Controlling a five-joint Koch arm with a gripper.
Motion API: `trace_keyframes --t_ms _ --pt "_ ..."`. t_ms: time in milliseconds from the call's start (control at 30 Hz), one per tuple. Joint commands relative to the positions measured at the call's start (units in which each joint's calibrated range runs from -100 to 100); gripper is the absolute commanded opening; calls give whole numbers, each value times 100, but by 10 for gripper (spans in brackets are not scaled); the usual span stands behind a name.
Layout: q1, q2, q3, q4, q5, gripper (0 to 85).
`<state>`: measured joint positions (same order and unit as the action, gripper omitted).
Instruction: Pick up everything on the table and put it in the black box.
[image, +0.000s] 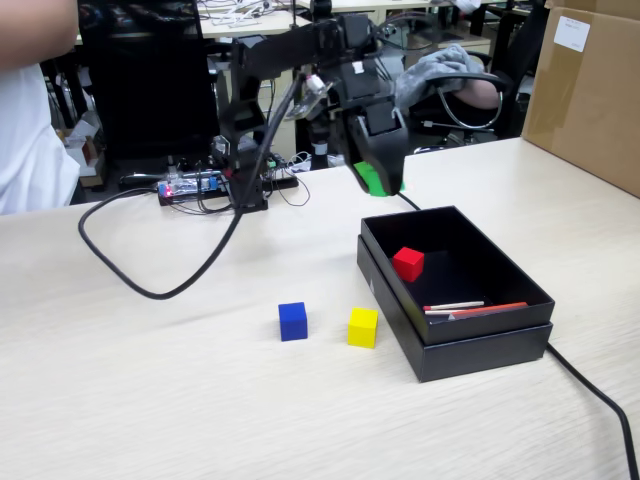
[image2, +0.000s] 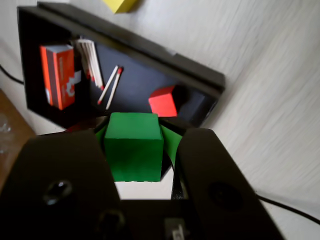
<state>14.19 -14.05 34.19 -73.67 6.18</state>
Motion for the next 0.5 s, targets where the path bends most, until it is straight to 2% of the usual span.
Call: trace_keyframes --t_ms 0,33,133,333,467 --pt "117 469 725 -6 103 97" --pt "107 1571 1441 -15 161 97" --pt "15 3028 2284 -24 186 98" --pt "-112 4164 2692 -188 205 102" --pt "-112 4359 2629 -335 239 188"
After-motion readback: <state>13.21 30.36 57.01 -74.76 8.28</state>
